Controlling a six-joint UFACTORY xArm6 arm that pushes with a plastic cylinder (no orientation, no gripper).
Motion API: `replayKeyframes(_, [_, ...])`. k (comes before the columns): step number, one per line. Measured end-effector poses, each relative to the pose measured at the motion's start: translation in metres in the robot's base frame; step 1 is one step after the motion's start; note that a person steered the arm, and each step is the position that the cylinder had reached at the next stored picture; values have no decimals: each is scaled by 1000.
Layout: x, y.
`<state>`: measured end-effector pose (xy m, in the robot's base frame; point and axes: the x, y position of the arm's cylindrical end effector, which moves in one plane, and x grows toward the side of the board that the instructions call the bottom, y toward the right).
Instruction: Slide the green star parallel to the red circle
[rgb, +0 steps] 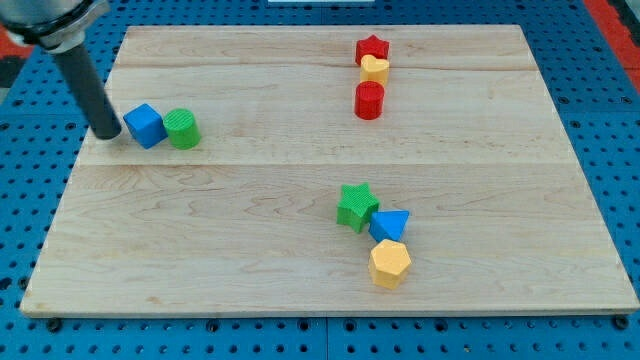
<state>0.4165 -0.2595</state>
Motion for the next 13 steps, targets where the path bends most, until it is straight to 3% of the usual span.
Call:
replayKeyframes(1, [80,0])
replayKeyframes(2, [122,33])
replayKeyframes(3, [166,145])
replayKeyframes(5, [199,352])
replayKeyframes(6, [168,360])
replayKeyframes(8, [124,257])
replayKeyframes(9, [99,255])
replayKeyframes(12, [88,341])
replayKeyframes(13, [64,365])
